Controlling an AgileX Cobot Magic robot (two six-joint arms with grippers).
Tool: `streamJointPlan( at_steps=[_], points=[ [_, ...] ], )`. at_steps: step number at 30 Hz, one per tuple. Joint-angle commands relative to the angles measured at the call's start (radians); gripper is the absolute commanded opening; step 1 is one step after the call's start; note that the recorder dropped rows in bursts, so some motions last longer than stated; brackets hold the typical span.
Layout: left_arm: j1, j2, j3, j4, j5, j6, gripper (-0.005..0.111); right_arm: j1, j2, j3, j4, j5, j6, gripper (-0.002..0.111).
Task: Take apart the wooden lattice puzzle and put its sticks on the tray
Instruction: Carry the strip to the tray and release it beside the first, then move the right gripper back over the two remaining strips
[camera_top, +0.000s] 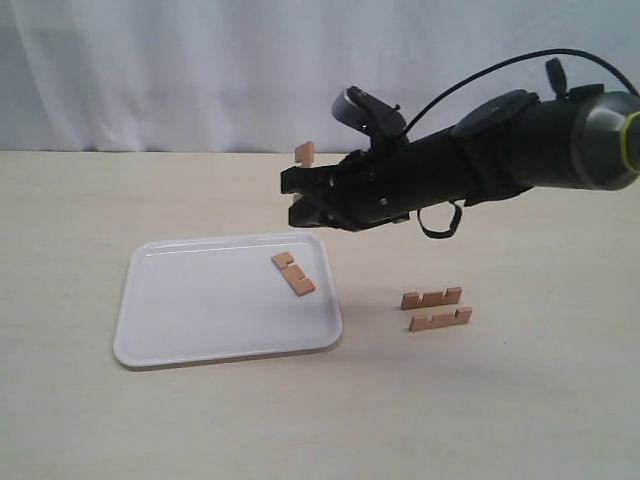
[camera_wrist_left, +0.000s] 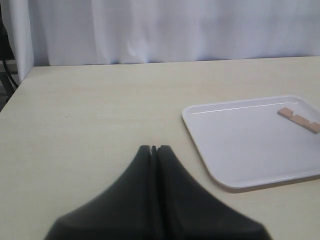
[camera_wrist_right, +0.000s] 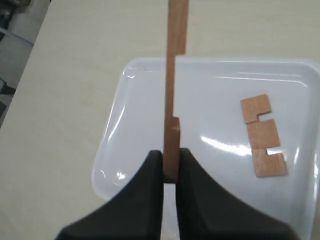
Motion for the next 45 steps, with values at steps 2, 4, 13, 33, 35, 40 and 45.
streamJointPlan(
  at_steps=[2,4,13,33,35,40,45],
  points=[
    [0.002,0.000,0.002,-0.001,-0.016,0.001,0.000,0.076,0.044,-0.003,0.014,-0.112,-0.036,0.004],
    [0.002,0.000,0.002,-0.001,-0.016,0.001,0.000,0.094,0.073,-0.021,0.012,-0.116,-0.036,0.004],
    [0.002,0.000,0.002,-0.001,-0.016,0.001,0.000,0.115,0.232,-0.193,0.005,0.040,-0.032,0.004],
    [0.002,0.000,0.002,0.002,-0.016,0.001,0.000,0.117,0.362,-0.291,-0.202,0.098,0.180,0.050],
    [0.002,0.000,0.002,0.002,-0.016,0.001,0.000,0.117,0.362,-0.291,-0.202,0.112,0.182,0.053],
    [0.002,0.000,0.002,0.002,-0.016,0.001,0.000,0.115,0.354,-0.291,-0.202,0.179,0.182,0.053],
    [0.002,0.000,0.002,-0.001,-0.016,0.001,0.000,0.111,0.312,-0.291,-0.256,0.204,0.194,0.053]
  ],
)
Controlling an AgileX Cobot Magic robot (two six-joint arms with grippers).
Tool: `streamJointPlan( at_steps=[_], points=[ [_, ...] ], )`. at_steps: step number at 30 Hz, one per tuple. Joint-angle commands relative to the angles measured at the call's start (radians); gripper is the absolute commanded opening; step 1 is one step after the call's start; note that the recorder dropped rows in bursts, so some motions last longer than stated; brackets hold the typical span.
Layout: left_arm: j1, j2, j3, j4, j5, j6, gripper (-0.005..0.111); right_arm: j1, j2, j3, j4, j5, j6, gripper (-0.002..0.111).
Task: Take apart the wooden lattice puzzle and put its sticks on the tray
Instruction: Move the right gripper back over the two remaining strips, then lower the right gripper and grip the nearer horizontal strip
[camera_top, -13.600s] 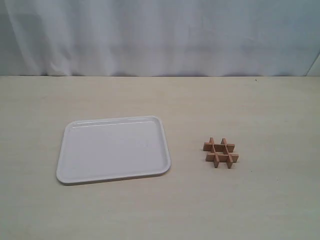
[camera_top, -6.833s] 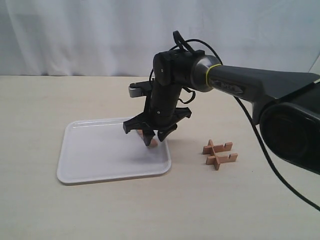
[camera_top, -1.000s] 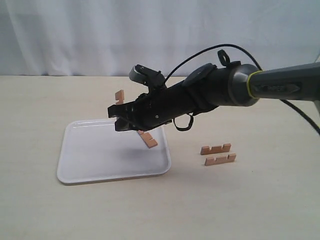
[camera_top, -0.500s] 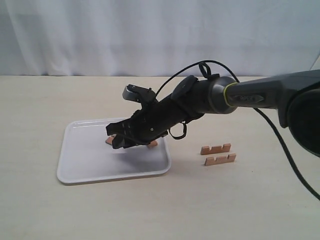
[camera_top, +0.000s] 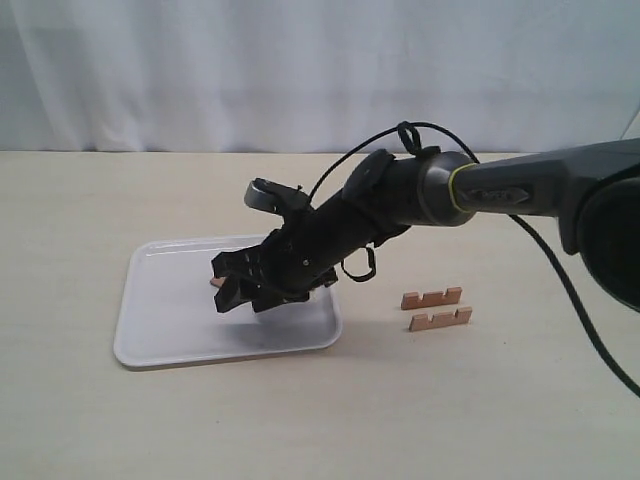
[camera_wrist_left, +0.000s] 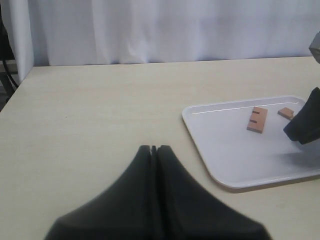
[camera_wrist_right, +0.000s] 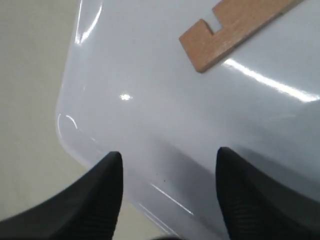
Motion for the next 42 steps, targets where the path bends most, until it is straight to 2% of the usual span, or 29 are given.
streamJointPlan(
  at_steps=[1,4,8,11,15,20,22,29,36,42],
  points=[
    [0.002,0.000,0.002,-0.001,-0.016,0.001,0.000,-0.005,-0.058,-0.006,-0.074,0.034,0.031,0.053],
    [0.002,0.000,0.002,-0.001,-0.016,0.001,0.000,-0.005,-0.095,-0.006,-0.152,0.072,0.059,0.053],
    [0.002,0.000,0.002,-0.001,-0.016,0.001,0.000,-0.005,-0.175,-0.006,-0.389,0.194,0.140,0.053],
    [0.002,0.000,0.002,-0.001,-0.016,0.001,0.000,-0.005,-0.242,-0.006,-0.683,0.290,0.405,0.053],
    [0.002,0.000,0.002,-0.001,-0.016,0.001,0.000,-0.005,-0.288,-0.006,-0.999,0.418,0.604,0.055],
    [0.002,0.000,0.002,0.002,-0.016,0.001,0.000,-0.005,-0.286,0.009,-1.203,0.488,0.748,0.080],
    [0.002,0.000,0.002,0.002,-0.016,0.001,0.000,-0.005,-0.286,0.038,-1.208,0.488,0.748,0.085],
    [0.002,0.000,0.002,0.002,-0.016,0.001,0.000,-0.065,-0.288,0.141,-1.176,0.476,0.723,0.086],
    [0.002,0.000,0.002,0.002,-0.016,0.001,0.000,-0.169,-0.288,0.198,-0.979,0.281,0.692,0.086],
    [0.002,0.000,0.002,0.002,-0.018,0.001,0.000,-0.195,-0.279,0.205,-0.973,0.216,0.713,0.086]
  ],
)
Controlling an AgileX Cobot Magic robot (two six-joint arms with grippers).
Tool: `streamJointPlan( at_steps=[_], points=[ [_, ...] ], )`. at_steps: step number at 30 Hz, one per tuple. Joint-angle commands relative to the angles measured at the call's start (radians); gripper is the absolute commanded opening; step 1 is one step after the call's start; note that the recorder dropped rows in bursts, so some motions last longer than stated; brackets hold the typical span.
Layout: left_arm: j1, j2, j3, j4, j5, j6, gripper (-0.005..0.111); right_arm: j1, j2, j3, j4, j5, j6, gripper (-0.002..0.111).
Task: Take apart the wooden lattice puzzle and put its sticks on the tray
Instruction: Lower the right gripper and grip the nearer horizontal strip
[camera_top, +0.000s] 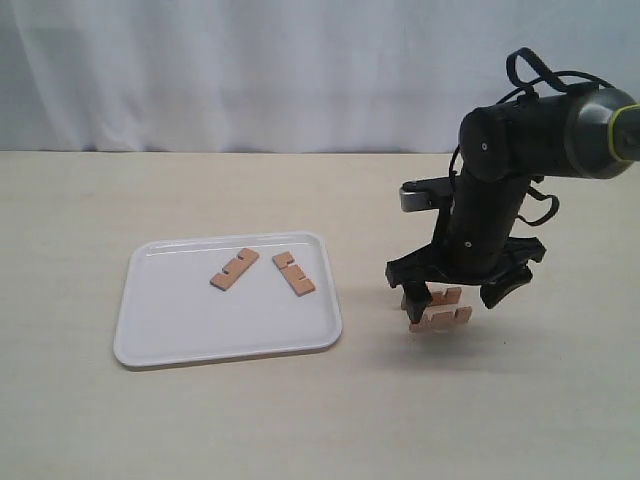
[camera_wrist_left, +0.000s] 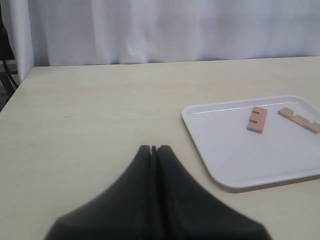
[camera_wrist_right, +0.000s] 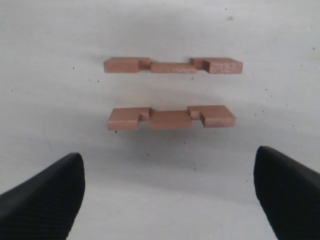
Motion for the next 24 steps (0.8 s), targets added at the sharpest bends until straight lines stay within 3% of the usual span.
streamJointPlan(
  at_steps=[1,24],
  points=[
    [0.002,0.000,0.002,0.002,-0.018,0.001,0.000,-0.010,0.005,0.004,0.005,-0.040,0.007,0.086],
    [0.002,0.000,0.002,0.002,-0.015,0.001,0.000,-0.010,0.052,0.034,-0.013,-0.135,0.008,0.086]
  ],
)
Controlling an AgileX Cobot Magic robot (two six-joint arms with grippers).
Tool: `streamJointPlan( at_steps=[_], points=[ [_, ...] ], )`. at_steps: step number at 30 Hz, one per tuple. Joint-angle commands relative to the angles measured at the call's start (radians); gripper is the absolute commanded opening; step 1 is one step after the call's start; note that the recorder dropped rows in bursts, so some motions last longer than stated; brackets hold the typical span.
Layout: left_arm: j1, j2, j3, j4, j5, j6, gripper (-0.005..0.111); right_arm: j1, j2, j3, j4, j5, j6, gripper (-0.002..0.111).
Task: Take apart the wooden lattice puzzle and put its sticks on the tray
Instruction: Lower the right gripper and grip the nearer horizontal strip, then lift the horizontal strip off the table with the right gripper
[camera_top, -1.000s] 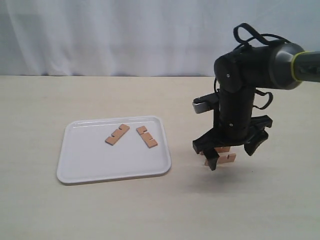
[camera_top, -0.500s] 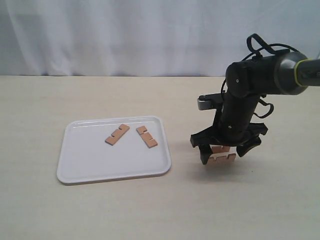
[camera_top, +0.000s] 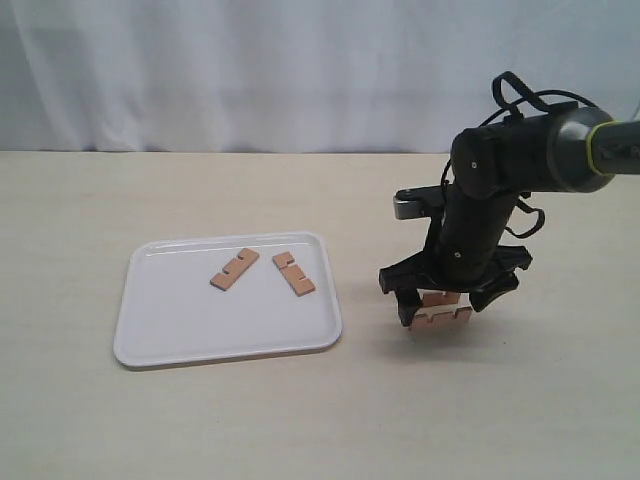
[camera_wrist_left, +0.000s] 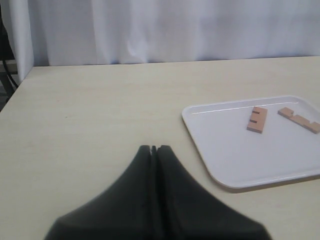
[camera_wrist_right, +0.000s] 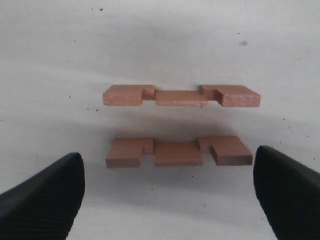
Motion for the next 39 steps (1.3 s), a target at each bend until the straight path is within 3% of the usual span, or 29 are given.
streamJointPlan(
  at_steps=[1,23,33,39],
  points=[
    [0.002,0.000,0.002,0.002,-0.015,0.001,0.000,-0.007,0.000,0.032,-0.014,-0.049,0.006,0.086],
    [0.002,0.000,0.002,0.002,-0.015,0.001,0.000,-0.007,0.000,0.064,-0.014,-0.090,0.004,0.084],
    [0.002,0.000,0.002,0.000,-0.015,0.001,0.000,-0.007,0.000,0.064,-0.014,-0.085,0.004,0.037],
    [0.002,0.000,0.002,0.000,-0.015,0.001,0.000,-0.007,-0.004,0.062,-0.014,-0.031,0.004,0.021]
  ],
)
